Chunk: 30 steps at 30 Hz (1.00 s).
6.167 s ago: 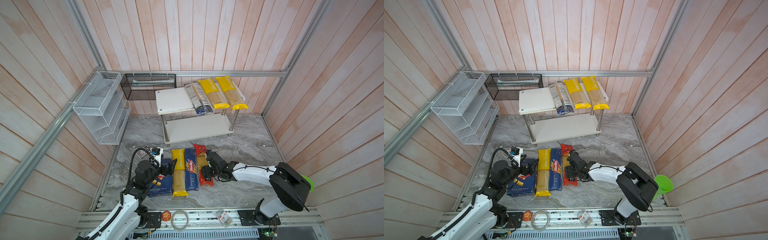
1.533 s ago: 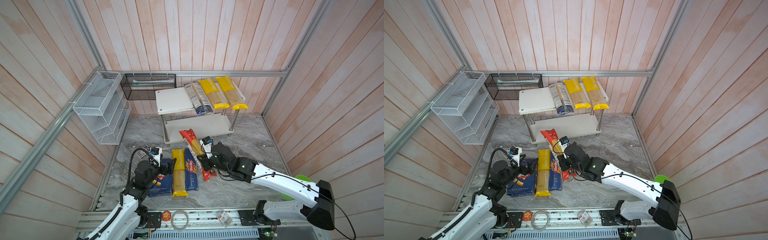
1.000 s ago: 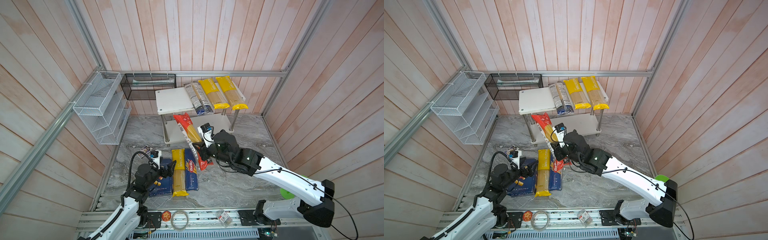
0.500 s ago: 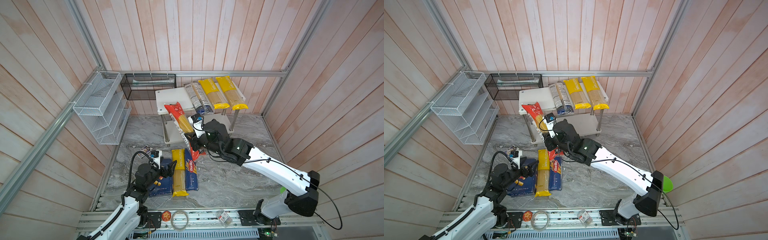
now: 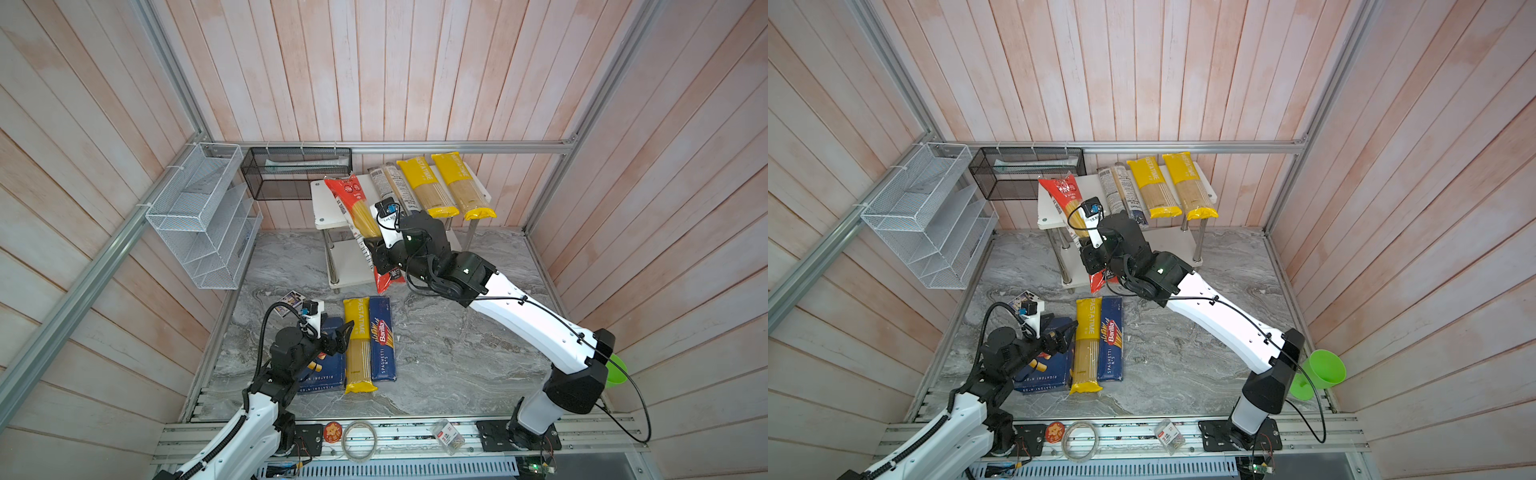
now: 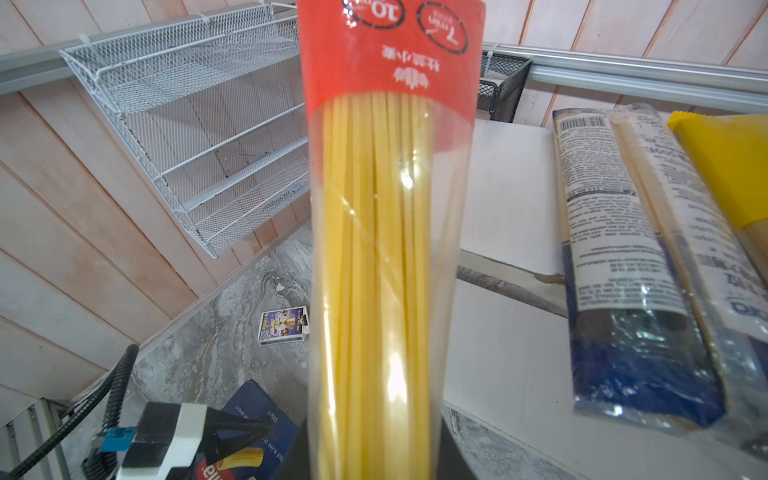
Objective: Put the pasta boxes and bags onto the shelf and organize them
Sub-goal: 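Raise the held red bag onto the top shelf beside the white-labelled bag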
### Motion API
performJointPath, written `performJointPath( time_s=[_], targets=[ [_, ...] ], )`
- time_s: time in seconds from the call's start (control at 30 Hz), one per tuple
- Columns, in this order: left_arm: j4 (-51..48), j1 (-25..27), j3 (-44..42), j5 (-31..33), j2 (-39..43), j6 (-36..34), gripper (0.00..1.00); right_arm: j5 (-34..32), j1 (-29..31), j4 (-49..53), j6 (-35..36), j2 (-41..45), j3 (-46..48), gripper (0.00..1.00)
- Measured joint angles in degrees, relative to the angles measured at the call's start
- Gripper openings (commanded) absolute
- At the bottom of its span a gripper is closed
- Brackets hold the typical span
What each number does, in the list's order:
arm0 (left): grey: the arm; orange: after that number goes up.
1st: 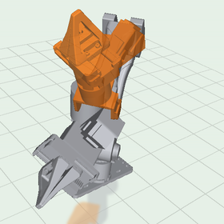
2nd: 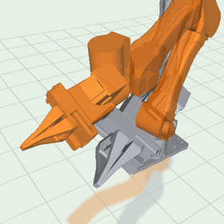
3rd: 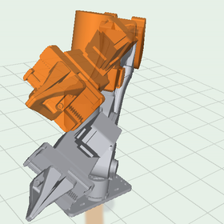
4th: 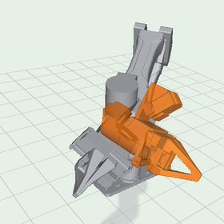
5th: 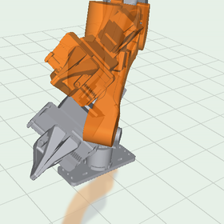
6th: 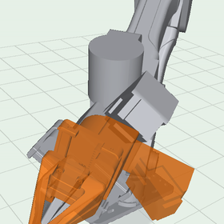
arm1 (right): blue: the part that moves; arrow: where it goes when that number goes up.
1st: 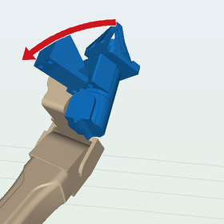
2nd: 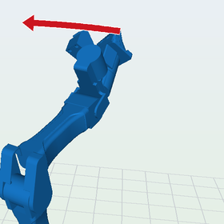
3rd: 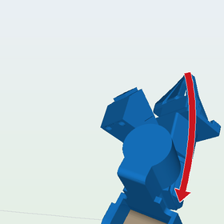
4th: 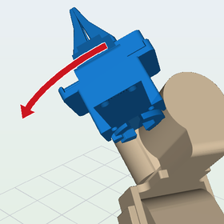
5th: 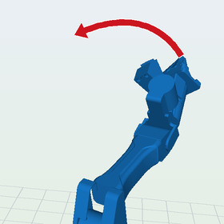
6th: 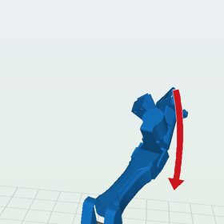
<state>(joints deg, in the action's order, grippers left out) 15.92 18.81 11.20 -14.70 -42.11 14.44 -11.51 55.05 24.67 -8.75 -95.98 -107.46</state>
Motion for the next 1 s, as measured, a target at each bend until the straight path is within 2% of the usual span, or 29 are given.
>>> performJointPath(
  time_s=[0.73,1.0],
  targets=[
    [0.37,0.00,0.00,-0.24,-0.96,0.00,1.00,0.28,-4.50,4.90,1.09,-18.43,-25.51,0.22],
    [0.39,0.00,0.00,-0.44,-0.96,-0.02,1.00,1.25,-6.16,6.25,0.90,-22.10,-29.33,0.22]
  ],
)
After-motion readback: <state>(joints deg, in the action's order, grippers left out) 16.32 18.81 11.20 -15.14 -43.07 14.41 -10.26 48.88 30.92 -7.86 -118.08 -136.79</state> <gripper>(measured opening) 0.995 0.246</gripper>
